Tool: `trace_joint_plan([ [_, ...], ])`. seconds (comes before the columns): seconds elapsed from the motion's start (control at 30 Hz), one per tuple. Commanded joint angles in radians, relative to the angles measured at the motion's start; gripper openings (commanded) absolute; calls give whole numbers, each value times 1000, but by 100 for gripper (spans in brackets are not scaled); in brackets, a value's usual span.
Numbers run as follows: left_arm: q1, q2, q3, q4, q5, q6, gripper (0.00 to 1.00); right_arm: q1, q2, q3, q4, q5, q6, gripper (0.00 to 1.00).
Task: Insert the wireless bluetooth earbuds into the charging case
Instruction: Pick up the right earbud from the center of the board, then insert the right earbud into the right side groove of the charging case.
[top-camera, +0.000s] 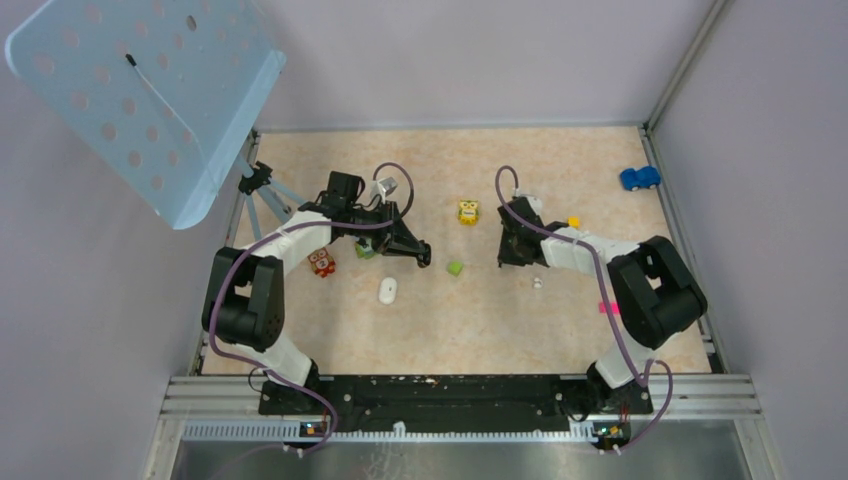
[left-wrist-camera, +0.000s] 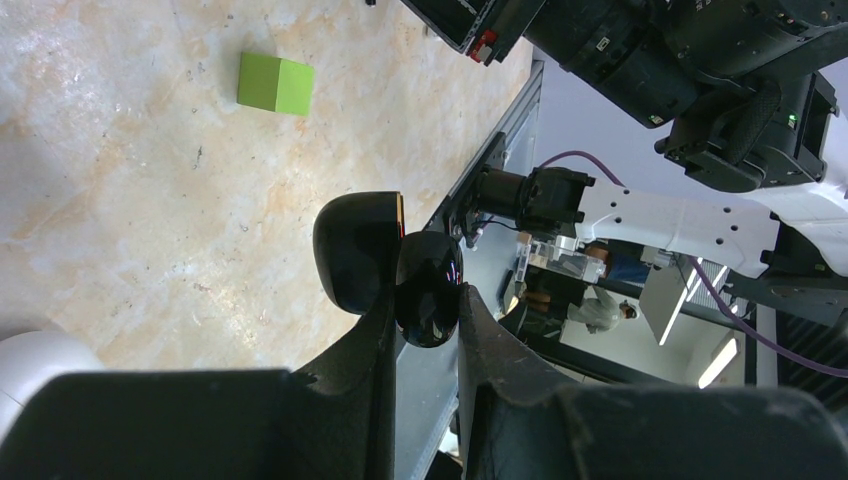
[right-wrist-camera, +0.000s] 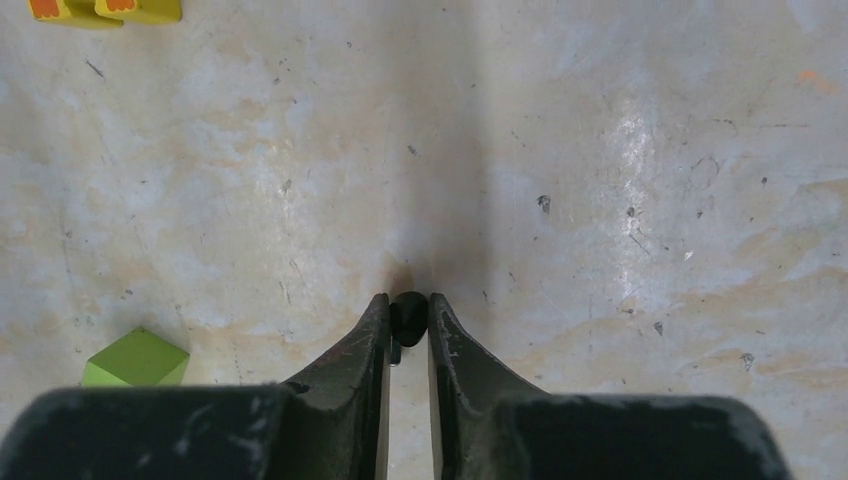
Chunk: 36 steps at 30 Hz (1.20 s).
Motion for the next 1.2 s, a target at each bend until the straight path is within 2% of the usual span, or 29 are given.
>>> trace_joint_plan([
  [0.0,-4,-2,-5,18,16,21,0,-7,9,15,28,-11,-13,10],
  [0.13,-5,0,-5,24,26,19,0,-8,-45,-2,91,-80,-88,0],
  [0.33,-32,21,5,36,50,13,0,-7,-195,-61,200,-180,-209,0],
  [0.53,-76,47,21,67,82,-16,0,15,-440,-191,419,-340,-323,0],
  [0.7,-83,73,67,90,149,-81,0,55,-546,-183,447,-386,-355,0],
  [0.77,-83,63,56,177,193,-154,0,88,-567,-175,459,-371,-359,0],
  [0.9,-83,33,-16,553,280,-399,0,174,-604,-172,531,-306,-376,0],
  [1.1,-84,33,-32,703,325,-517,0,234,-628,-198,687,-261,-404,0],
  [1.17,-84,30,-63,795,328,-624,0,236,-632,-236,773,-263,-413,0],
])
